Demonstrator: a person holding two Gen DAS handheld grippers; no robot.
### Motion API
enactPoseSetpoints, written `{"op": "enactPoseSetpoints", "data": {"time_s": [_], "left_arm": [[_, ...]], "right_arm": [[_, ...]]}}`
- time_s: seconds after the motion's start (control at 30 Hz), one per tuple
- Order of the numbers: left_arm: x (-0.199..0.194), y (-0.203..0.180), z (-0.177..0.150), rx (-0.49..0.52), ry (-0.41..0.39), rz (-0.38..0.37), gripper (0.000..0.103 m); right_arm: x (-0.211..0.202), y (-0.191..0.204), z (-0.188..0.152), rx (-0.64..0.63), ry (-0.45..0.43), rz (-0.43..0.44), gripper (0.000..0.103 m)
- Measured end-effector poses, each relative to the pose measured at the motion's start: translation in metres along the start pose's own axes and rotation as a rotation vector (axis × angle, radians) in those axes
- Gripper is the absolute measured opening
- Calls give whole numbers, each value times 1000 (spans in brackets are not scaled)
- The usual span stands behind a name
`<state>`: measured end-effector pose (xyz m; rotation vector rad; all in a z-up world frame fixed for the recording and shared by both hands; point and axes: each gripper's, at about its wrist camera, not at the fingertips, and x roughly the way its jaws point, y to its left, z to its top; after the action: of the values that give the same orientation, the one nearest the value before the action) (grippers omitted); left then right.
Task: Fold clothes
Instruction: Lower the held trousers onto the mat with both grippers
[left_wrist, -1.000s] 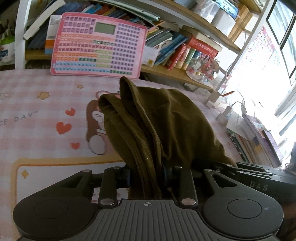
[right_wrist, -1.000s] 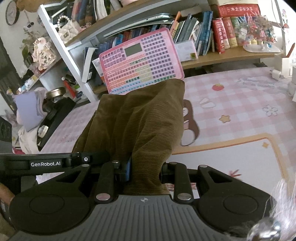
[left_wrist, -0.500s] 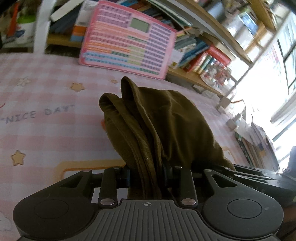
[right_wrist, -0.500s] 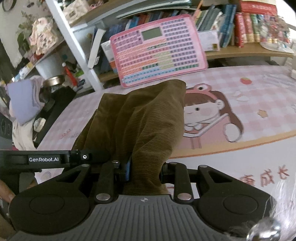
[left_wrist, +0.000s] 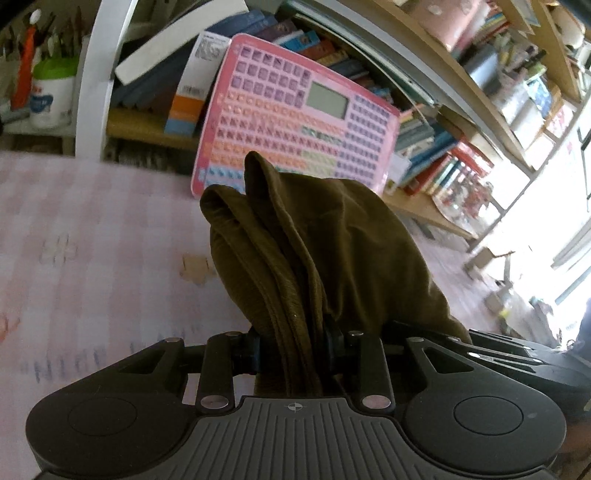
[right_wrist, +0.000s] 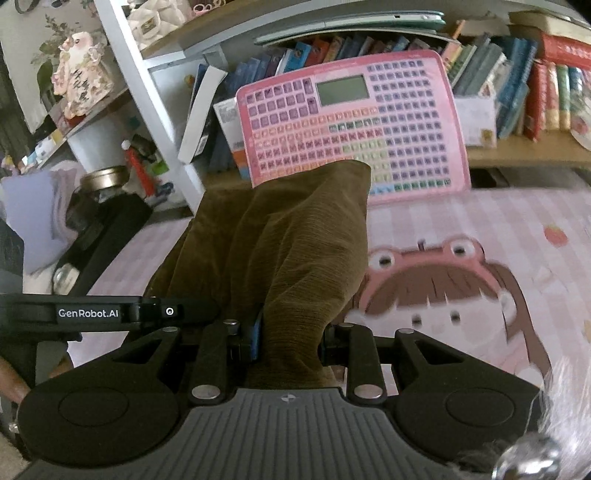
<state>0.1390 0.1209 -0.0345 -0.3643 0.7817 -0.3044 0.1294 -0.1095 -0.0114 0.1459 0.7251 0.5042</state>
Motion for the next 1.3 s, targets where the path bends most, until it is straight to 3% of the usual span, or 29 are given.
{"op": "enactPoseSetpoints", "data": {"time_s": [0.2,0.47,0.7,0.83,0.97,1.03,1.17,1.3], "left_arm": [[24,12,24,-2,-19,16,28],[56,17,28,-8,-8,5,28],[73,26,21,-58,34,15,39],[65,30,19,-71,48,17,47],[50,36,10,-115,52,-2,47],[47,38,3,-143,62,-17,46],[48,38,1,-171,68,-17,40],[52,36,4,-185,69,-4,40]], "right_arm": [[26,-11,16,-33,-20,3,24],[54,-31,23,-43,-29,2,24],[73,-55,11,62,13,-4,30],[58,-66,5,165,27,9,44],[42,-76,-2,271,44,22,44],[34,-81,-5,324,52,29,43],[32,-83,-11,370,74,38,24],[43,-78,-3,327,75,-1,22]]}}
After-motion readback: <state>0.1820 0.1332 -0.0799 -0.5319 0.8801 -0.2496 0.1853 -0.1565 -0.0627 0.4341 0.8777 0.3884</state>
